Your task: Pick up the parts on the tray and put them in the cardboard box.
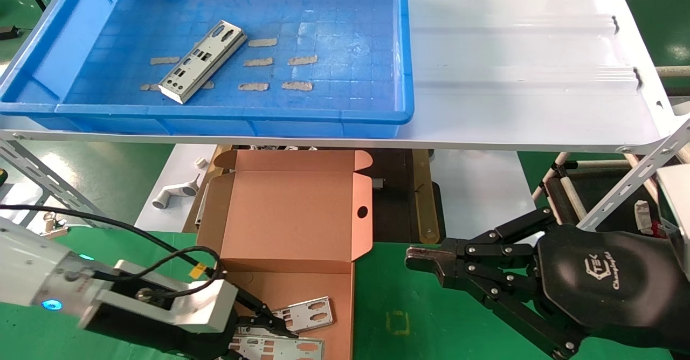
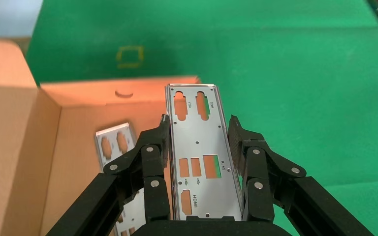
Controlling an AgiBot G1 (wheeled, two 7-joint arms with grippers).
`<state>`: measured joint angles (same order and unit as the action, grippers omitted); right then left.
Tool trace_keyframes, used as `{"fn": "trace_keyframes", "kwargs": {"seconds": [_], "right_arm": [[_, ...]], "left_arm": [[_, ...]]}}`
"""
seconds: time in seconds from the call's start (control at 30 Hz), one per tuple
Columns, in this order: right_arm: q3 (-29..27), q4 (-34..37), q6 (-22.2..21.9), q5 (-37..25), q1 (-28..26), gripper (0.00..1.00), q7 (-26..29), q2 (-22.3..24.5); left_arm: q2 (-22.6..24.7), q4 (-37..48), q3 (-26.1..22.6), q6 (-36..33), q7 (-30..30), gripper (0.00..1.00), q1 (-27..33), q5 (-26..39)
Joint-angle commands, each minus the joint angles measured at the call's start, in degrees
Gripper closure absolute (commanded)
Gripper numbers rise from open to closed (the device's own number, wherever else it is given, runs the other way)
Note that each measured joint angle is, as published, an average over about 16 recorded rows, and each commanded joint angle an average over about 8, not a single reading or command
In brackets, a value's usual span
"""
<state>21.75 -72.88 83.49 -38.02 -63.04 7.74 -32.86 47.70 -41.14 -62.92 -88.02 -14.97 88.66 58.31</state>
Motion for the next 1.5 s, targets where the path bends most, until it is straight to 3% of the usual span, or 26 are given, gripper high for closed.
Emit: {"fn": "trace_keyframes", "kwargs": {"seconds": [0.03, 0.57, 0.67, 0.8, 0.93, 1.5], "right_arm": [[0.0, 0.0, 0.0, 0.0, 0.0, 1.00, 0.0, 0.0], [0.0, 0.0, 0.0, 0.0, 0.0, 1.00, 0.0, 0.0], [0.0, 0.0, 0.0, 0.0, 0.0, 1.00, 0.0, 0.0], [0.0, 0.0, 0.0, 0.0, 0.0, 1.00, 0.0, 0.0], [0.0, 0.0, 0.0, 0.0, 0.0, 1.00, 0.0, 0.0], [0.0, 0.0, 0.0, 0.0, 0.0, 1.00, 0.0, 0.0]], "left_arm": [[1.4, 2.5, -0.5, 0.3, -0.8, 1.00, -0.4, 0.5], [10.6, 22.0, -0.3, 1.8, -9.6, 0.97, 0.1, 0.7], [12.1, 25.2, -0.6, 2.1, -11.1, 0.82, 0.8, 1.3], [13.6, 28.8, -1.0, 1.8, -12.6, 0.35, 1.6, 2.1], [14.6, 31.4, -1.3, 0.3, -13.7, 0.02, 2.1, 2.4], [16.0, 36.4, -1.9, -1.8, -15.9, 0.00, 3.4, 2.7]]}}
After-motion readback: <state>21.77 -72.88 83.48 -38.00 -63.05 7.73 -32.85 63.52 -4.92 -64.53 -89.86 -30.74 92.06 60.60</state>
